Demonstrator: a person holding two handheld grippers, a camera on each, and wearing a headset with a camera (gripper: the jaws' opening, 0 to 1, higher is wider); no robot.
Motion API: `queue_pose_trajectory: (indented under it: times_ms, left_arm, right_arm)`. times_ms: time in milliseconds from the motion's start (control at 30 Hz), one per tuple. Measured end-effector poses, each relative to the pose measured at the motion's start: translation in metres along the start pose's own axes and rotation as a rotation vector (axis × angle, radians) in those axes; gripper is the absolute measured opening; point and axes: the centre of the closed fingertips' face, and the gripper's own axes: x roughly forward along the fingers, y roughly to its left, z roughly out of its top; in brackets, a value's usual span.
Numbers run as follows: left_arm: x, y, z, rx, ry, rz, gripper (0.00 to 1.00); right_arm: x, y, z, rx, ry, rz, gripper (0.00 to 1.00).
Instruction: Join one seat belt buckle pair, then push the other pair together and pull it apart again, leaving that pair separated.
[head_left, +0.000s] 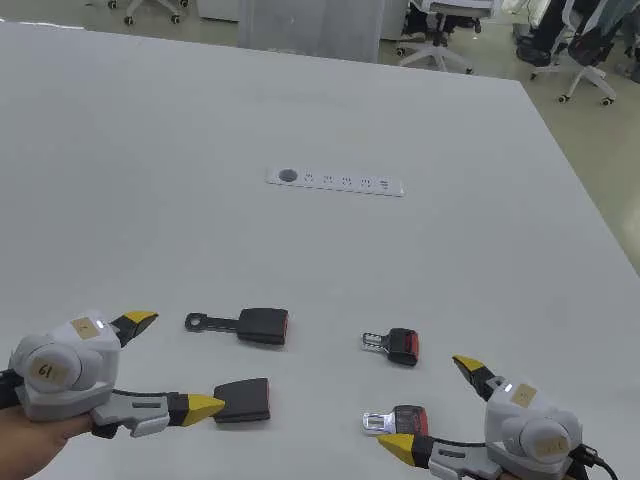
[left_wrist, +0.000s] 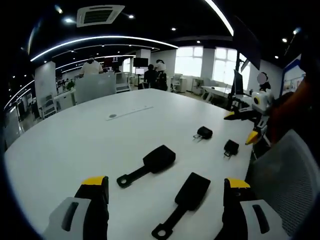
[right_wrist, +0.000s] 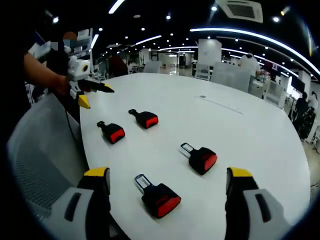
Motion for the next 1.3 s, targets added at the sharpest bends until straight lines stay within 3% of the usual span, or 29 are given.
queue_pose_trajectory:
  times_ms: [1300]
  left_arm:
    - [0.0007, -0.0048, 0.0007, 0.004, 0.006, -0.006, 0.98]
  right_arm:
    - [0.0005, -0.0005, -0.0002, -0.001, 0.002, 0.01, 0.97]
